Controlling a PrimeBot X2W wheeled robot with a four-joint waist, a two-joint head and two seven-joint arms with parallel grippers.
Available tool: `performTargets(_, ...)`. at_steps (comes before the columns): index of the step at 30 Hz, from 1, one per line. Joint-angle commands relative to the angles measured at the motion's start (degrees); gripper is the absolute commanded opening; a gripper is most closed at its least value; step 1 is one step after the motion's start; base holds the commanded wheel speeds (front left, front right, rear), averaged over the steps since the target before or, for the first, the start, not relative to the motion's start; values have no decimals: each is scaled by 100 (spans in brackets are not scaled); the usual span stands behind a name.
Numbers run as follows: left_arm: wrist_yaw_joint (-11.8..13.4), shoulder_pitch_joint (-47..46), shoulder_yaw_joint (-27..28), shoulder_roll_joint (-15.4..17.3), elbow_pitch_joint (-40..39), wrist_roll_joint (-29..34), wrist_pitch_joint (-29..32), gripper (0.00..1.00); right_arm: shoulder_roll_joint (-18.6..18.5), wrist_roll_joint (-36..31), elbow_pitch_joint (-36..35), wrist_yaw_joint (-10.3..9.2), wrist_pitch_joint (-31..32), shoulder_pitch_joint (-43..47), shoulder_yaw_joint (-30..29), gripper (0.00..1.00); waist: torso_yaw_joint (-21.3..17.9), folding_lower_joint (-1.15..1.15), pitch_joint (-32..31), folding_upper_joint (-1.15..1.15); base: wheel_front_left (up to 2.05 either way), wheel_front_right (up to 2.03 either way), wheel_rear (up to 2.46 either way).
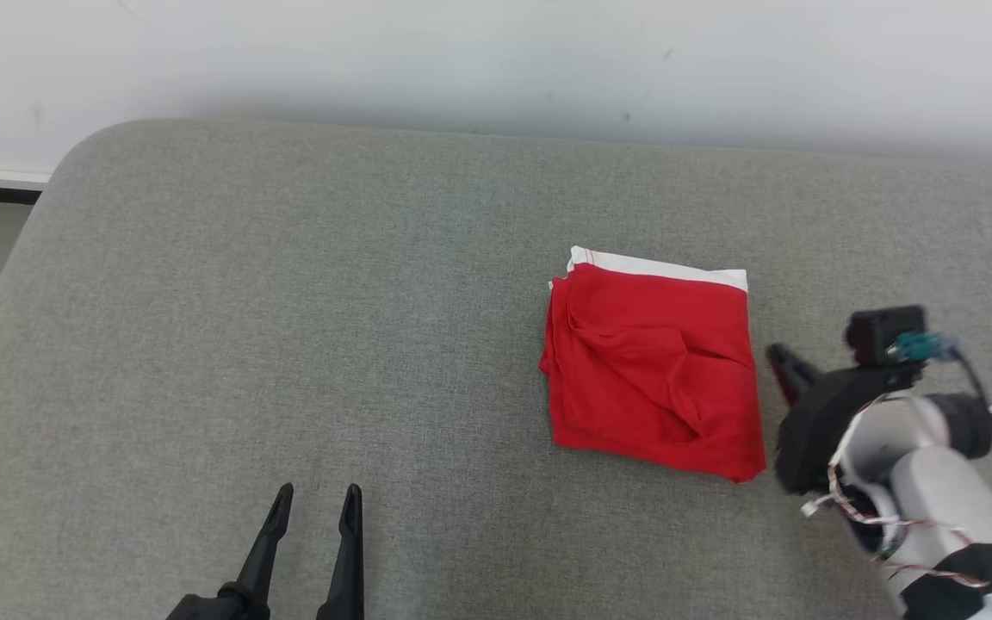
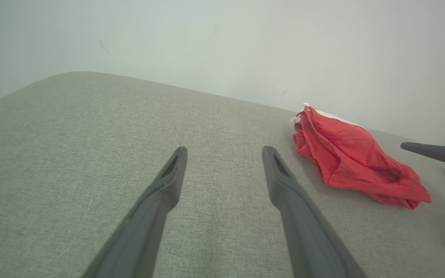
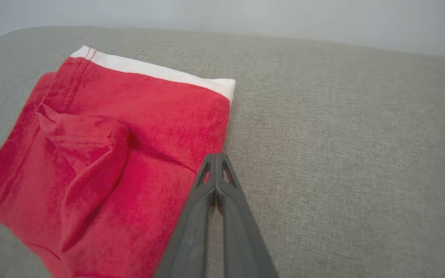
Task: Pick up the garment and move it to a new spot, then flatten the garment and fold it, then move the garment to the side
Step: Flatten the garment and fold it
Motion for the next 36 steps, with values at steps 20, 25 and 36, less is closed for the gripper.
performTargets(20, -41, 139, 45, -1, 82, -78, -15, 100, 430, 536, -139, -12, 71, 43, 2487, 0, 189, 0, -93, 0, 0, 0, 0)
performTargets(25, -4, 95, 104, 0, 72, -71, -15, 100, 538, 1249, -653, -12, -105, 266, 2610, 0, 110, 0, -195, 0, 0, 0, 0)
performTargets(36, 49, 60, 606, -2, 125, 47, -15, 100, 513, 1094, -1473, -12, -1124, 1290, 1135, 100, -424, 0, -664, 0, 0, 0, 0)
